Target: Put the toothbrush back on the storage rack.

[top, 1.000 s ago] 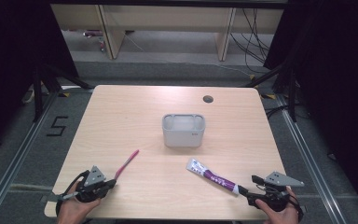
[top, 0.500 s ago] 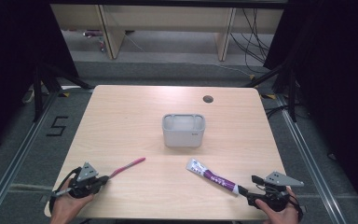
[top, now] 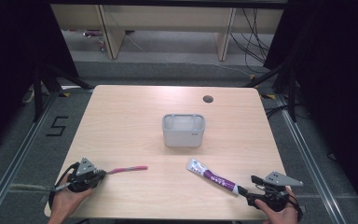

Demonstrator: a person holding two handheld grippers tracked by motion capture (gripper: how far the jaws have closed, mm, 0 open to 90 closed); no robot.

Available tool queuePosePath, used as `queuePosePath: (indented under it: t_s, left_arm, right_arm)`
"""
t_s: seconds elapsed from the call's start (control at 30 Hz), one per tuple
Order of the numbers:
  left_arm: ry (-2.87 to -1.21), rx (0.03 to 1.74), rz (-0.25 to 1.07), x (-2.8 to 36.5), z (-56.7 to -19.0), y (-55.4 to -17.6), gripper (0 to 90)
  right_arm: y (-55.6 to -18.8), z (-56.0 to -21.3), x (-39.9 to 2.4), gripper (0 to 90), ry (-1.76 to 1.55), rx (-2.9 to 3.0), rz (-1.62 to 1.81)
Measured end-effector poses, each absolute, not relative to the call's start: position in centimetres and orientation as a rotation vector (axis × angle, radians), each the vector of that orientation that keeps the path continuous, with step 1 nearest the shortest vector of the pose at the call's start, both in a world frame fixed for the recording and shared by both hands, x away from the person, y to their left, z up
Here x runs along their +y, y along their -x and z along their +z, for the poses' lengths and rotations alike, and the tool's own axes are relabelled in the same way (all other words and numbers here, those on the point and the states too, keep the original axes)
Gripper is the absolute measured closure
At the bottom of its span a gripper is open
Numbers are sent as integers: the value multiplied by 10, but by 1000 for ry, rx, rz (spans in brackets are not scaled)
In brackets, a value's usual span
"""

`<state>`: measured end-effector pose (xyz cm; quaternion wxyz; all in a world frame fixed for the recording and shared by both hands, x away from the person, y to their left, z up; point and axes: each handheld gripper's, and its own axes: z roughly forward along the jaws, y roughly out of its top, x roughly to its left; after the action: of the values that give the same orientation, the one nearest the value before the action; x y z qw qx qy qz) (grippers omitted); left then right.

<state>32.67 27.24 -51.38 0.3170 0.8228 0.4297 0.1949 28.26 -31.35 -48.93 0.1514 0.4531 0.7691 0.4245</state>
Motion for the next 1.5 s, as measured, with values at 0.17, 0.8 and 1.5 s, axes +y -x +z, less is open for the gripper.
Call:
queuePosePath:
  t_s: [0.17, 0.8, 1.5]
  left_arm:
    - [-2171, 1138, 521, 273, -514, -333, 899]
    - [-2167, 1156, 509, 271, -513, -354, 898]
    - [-2162, 1147, 501, 238, -509, -386, 898]
  right_arm:
    - [-283, -490, -313, 277, -1295, 2208, 1210]
    - [-283, -490, -314, 277, -1293, 2217, 1212]
    - [-285, -492, -315, 277, -1267, 2223, 1229]
